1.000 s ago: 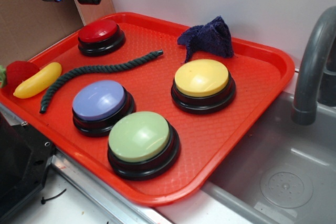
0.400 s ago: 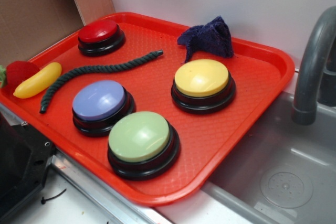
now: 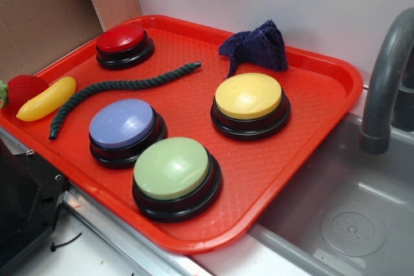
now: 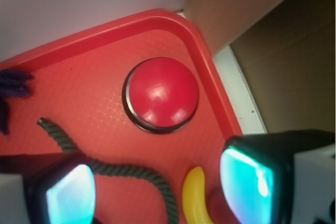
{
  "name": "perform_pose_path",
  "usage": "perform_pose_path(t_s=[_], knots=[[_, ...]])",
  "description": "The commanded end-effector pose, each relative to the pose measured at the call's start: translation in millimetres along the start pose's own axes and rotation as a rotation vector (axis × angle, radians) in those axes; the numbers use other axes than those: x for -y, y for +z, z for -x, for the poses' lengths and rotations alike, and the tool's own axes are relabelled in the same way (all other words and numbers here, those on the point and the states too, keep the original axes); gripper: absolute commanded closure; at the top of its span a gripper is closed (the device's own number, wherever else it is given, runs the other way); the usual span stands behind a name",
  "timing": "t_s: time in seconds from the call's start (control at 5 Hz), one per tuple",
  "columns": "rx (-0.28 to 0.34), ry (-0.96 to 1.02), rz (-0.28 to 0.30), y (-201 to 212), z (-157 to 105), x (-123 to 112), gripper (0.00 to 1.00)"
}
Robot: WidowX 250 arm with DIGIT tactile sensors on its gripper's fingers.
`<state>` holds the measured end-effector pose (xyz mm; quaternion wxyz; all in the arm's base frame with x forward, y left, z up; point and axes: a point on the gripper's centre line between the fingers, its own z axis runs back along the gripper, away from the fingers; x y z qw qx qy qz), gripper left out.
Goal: Push the red button.
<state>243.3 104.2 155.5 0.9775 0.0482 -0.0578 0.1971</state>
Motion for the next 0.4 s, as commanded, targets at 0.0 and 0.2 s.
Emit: perform_pose_path(t_s=[0.0,0.2], knots=[[0.115,-0.020,-0.020,30.5,-9.9,0.4,0.00],[0.122,-0.006,0.002,32.2,-6.3,-1.6,0.00]])
